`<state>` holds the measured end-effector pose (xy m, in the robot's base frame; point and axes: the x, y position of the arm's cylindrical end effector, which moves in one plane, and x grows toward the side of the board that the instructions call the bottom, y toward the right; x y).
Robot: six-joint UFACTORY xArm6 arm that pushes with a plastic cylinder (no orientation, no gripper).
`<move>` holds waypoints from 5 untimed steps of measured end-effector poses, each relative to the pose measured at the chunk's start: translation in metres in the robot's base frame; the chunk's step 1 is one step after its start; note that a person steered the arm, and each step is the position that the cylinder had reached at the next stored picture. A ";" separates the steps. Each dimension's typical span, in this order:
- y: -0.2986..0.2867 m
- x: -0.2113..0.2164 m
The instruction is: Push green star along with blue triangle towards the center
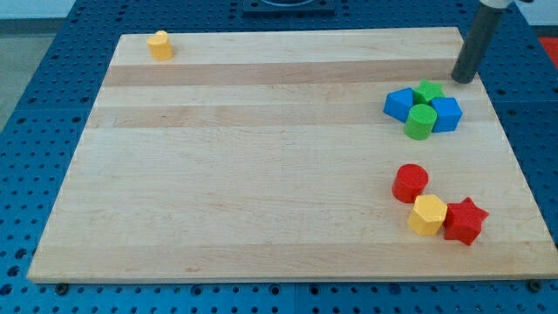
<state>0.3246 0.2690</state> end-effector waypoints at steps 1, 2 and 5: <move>0.000 0.011; 0.000 0.022; -0.064 0.047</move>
<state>0.3721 0.2047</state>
